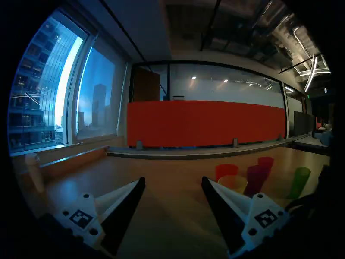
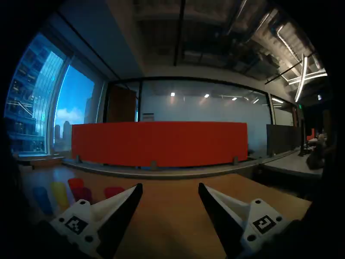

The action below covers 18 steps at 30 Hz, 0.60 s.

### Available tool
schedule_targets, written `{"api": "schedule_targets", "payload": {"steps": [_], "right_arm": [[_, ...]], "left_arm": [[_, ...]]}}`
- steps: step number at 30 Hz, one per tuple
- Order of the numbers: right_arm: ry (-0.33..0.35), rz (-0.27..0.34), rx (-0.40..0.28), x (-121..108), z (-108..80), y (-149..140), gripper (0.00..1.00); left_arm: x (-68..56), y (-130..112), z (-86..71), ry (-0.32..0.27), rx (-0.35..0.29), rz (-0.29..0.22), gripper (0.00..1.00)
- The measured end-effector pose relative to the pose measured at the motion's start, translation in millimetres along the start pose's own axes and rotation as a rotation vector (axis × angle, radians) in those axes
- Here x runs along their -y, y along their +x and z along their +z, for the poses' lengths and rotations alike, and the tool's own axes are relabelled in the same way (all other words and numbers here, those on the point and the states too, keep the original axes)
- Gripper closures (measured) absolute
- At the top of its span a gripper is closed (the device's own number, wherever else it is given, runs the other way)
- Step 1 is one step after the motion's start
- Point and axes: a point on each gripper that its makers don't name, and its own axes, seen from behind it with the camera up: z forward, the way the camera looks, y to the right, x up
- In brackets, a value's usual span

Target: Pour water

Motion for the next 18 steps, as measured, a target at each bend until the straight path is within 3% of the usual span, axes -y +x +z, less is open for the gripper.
{"api": "schedule_targets", "payload": {"steps": [9, 18], "right_arm": [[0.004, -0.021, 0.012, 1, 0.3, -16, 0.00], [0.002, 0.011, 0.028, -3, 3.7, -28, 0.00]], "left_arm": [[0.2, 0, -0.8, 0.000, 0.000, 0.000, 0.03], [0.8, 1, -0.9, 0.000, 0.000, 0.000, 0.03]]}}
